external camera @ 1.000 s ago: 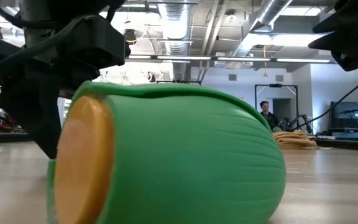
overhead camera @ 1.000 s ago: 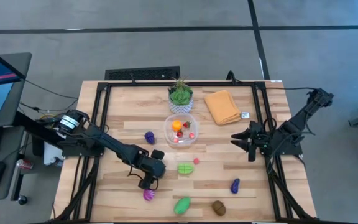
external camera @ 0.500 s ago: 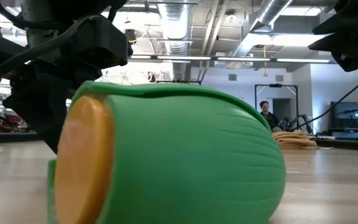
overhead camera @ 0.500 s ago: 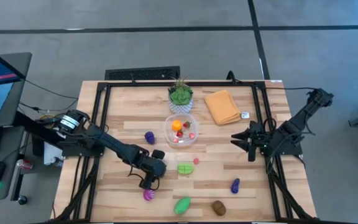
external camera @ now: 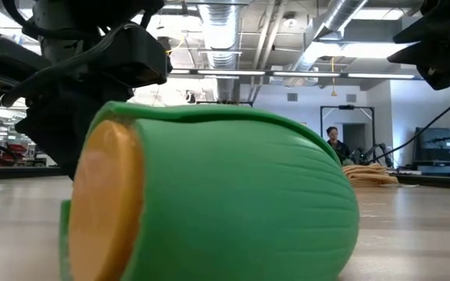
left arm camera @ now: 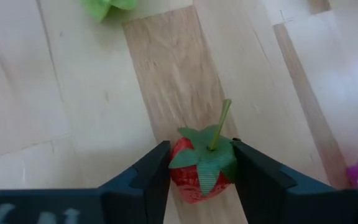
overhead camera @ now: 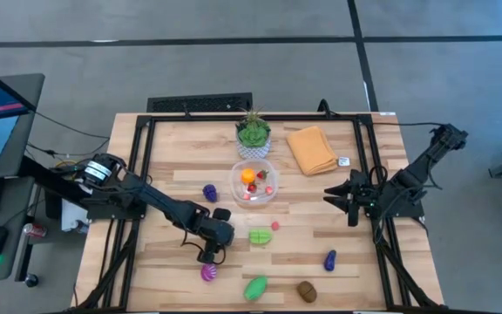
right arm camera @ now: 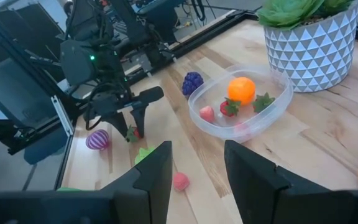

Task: Pick and placing Produce into tupperware
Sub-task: Put the red strawberry into the transparent bin

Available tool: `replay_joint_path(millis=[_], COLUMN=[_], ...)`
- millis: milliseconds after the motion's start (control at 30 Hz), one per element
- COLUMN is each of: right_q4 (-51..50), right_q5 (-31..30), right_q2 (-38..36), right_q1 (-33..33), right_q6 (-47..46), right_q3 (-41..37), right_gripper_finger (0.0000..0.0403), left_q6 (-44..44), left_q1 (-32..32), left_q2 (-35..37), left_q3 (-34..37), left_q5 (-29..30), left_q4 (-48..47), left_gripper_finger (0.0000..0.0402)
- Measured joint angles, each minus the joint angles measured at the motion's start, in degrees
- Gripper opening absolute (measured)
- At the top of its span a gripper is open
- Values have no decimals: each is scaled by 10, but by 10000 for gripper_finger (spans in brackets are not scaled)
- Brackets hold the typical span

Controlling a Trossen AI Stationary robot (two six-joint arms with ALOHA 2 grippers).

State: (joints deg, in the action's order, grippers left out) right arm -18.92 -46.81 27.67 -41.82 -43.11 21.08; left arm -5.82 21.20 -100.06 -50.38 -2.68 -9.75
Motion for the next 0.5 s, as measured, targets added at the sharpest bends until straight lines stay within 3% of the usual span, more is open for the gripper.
replay_joint_path(millis=[233,500], right_q4=[0,0], right_q5=[0,0], right_q2=[0,0], right_q1=[0,0], right_q6=[0,0], right_q3=[0,0], right_gripper_finger=[168,169], left_q6=[-15,-15], left_q1=[-8,-37], left_q2=[26,97], left_q3=[-1,-1], left_q5=[9,68], left_q4=[0,-8], left_gripper_finger=[143,143])
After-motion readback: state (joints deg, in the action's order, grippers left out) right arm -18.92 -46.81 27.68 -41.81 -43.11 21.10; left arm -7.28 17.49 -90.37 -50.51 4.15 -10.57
